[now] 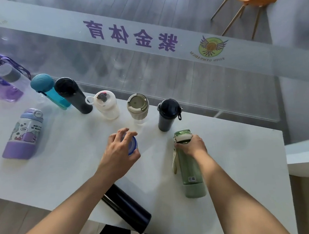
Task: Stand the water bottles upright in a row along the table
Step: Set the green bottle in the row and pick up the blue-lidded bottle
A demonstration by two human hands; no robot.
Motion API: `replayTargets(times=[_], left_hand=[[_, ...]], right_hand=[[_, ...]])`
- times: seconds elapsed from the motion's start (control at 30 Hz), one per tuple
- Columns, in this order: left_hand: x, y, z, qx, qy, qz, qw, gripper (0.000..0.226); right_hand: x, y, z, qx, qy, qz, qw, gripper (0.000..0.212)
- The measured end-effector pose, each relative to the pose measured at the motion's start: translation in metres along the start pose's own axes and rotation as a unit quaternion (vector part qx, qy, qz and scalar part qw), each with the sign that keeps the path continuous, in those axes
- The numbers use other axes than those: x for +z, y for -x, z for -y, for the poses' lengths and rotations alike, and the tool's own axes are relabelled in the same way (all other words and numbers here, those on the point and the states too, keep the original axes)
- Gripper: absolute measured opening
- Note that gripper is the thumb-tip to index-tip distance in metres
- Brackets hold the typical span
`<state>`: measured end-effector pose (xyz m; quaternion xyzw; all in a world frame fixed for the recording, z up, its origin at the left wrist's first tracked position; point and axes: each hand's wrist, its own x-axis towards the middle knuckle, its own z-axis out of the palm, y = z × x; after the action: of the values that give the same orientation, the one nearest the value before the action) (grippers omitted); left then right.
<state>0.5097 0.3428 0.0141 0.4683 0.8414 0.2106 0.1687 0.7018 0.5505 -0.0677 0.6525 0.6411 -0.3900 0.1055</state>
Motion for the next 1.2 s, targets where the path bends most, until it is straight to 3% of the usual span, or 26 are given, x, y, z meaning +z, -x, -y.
replayTargets(times=[0.2, 0.47, 0.8, 1.2], left_hand=[[0.003, 0.001, -0.006, -0.008, 0.001, -0.014, 1.0, 0.052], [0.007, 0.004, -0.01, -0.027, -0.001, -0.02, 0.999, 0.051], [0.008, 0.005, -0.008, -0.025, -0.009, -0.018, 0.999, 0.051], [0.006, 0.003, -0.009, -0.022, -0.007, -0.014, 1.0, 0.052]], right_hand=[[-0.059, 0.026, 0.0, -0.055, -0.115, -0.094, 0.987, 0.085], [-0.102, 0.039, 0.007, -0.216, -0.19, -0.238, 0.928, 0.088], [-0.083, 0.041, 0.005, -0.27, -0.258, -0.286, 0.882, 0.078], [-0.072, 0.043, 0.006, -0.294, -0.247, -0.293, 0.876, 0.078]])
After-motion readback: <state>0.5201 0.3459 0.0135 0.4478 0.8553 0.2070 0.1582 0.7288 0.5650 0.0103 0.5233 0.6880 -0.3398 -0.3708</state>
